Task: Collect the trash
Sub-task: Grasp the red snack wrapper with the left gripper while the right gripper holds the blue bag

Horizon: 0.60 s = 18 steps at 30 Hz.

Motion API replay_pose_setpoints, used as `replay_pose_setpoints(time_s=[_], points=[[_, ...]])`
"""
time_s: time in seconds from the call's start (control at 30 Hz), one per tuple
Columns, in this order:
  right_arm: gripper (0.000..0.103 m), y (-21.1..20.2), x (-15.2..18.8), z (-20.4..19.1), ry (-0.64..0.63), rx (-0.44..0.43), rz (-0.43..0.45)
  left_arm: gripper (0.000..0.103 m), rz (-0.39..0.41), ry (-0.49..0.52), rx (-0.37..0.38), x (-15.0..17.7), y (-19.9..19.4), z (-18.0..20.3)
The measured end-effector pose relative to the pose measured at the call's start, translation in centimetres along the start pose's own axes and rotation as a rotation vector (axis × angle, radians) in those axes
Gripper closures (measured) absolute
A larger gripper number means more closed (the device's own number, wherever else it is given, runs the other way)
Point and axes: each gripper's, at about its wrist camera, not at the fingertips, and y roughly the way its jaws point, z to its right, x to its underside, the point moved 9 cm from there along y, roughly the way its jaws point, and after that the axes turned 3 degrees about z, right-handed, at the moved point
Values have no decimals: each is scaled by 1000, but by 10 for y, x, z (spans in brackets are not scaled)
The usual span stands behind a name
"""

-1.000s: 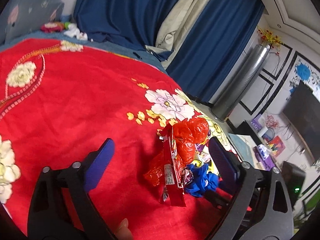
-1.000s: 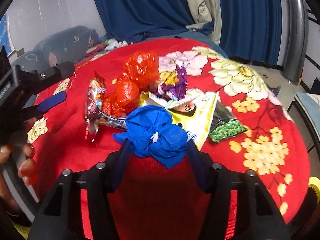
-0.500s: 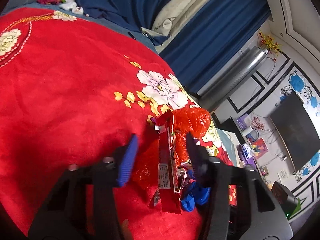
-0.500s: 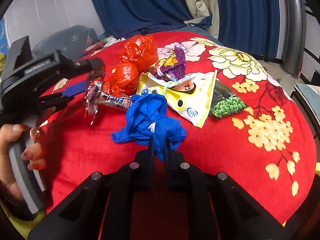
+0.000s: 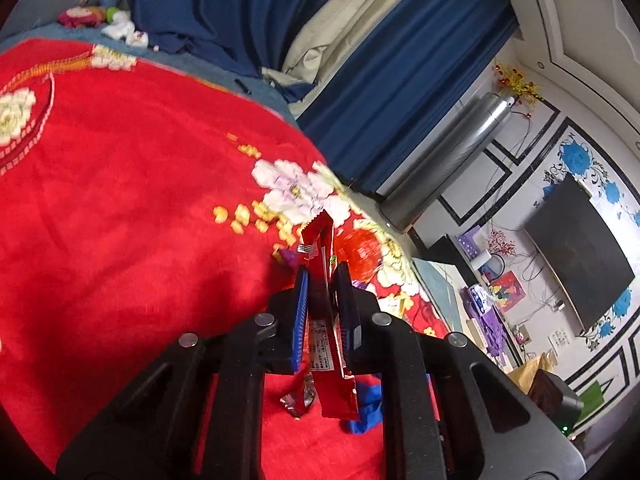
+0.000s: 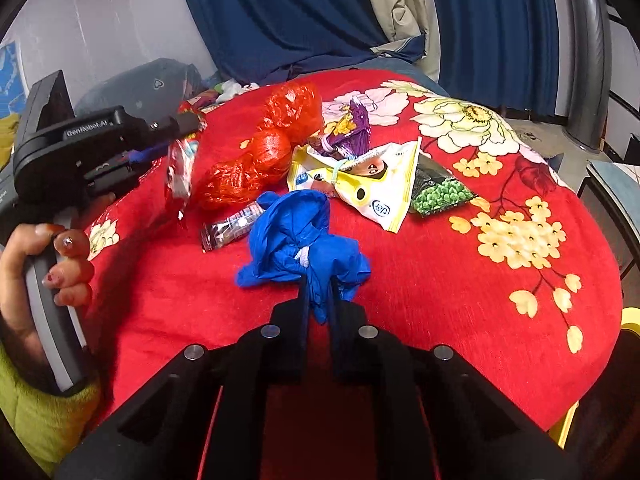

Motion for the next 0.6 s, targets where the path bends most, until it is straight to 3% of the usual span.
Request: replay_pose_setpoints(time_s=[0.23, 0.6], points=[[95, -16, -9, 0, 3, -11, 36, 94, 29, 70, 36, -8, -13, 30], [95, -46, -24, 19, 41, 12, 103, 94, -4, 169, 111, 15, -14, 79]])
